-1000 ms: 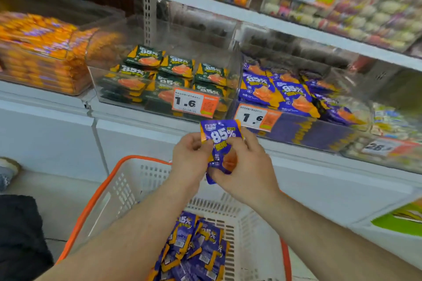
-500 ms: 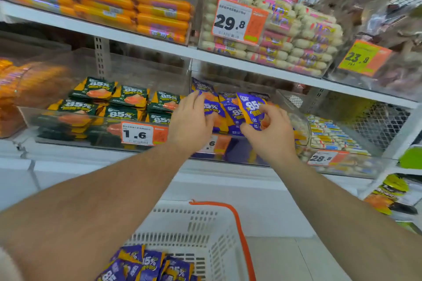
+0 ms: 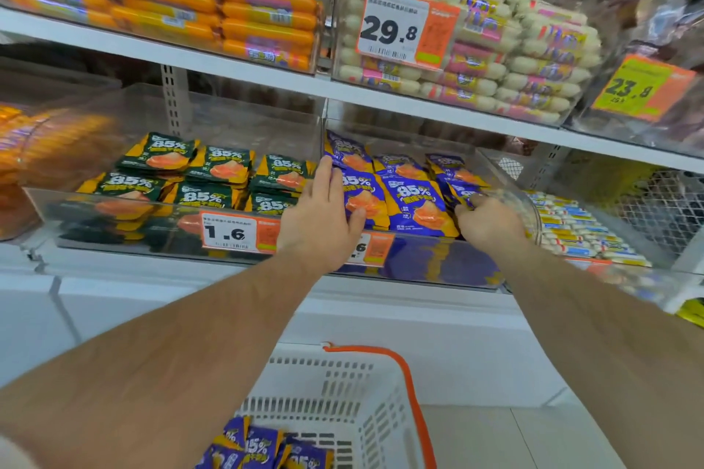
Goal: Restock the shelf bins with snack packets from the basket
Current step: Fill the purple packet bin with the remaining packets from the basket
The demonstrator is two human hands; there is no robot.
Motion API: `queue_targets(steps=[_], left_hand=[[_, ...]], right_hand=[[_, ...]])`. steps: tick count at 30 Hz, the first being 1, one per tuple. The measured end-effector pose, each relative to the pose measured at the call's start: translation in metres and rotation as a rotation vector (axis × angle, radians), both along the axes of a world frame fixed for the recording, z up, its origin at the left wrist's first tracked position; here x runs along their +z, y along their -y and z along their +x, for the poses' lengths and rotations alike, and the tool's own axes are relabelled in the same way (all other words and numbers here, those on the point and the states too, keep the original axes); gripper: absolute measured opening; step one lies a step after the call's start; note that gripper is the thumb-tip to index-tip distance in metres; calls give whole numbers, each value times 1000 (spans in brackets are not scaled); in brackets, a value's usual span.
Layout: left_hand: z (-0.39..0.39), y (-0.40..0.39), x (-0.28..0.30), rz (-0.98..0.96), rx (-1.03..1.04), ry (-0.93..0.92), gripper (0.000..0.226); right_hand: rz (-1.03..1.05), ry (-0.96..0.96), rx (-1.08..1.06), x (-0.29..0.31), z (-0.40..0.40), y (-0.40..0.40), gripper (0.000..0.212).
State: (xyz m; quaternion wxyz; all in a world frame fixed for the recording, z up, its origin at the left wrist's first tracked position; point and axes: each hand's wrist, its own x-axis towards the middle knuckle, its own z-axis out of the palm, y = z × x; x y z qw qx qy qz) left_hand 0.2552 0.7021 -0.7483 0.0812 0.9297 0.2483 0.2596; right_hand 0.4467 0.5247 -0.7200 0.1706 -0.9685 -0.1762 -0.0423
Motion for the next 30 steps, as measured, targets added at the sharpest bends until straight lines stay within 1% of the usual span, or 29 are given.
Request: queue_targets(steps=[3,7,10,12,15,17,19,22,23,24,26,28,30], left_hand=[[1,-1,0,5,1,17,71],[0,-1,0,2,-14,34,70],[0,-2,1,-5,-24,36,69],[0,-2,0,-13,-36,25,70],[0,-4,1,-52,-56,1,73],[-2,-3,3,-106,-74,11,76],[-11,0,0,-126,-122,93,77],[-46,11,-24,-90,-269,333,69],[-62,14,-37,-108,-313,384,65],[-78,15,-53,-156,-343,396,62],[-110,17,-86,-320,-323,321,55],[-140,15,-114,-503,-213,182,50],[-165,10,-139,-640,-106,74,47]], right_hand=[[-80,9,24,-2,2,2,47],[-101,-21,49,-4,6,6,59],[-112,-22,51,-3,9,8,62],[-62,115,55,-3,3,10,60],[72,413,103,-7,-19,8,56],[153,520,171,-11,-41,0,56],[260,605,247,-17,-68,-12,48],[437,691,430,-40,-116,-32,30],[480,686,505,-52,-132,-40,25],[501,656,577,-64,-148,-48,21],[495,536,700,-91,-177,-65,17],[456,344,758,-118,-202,-80,16],[370,85,705,-145,-219,-91,14]])
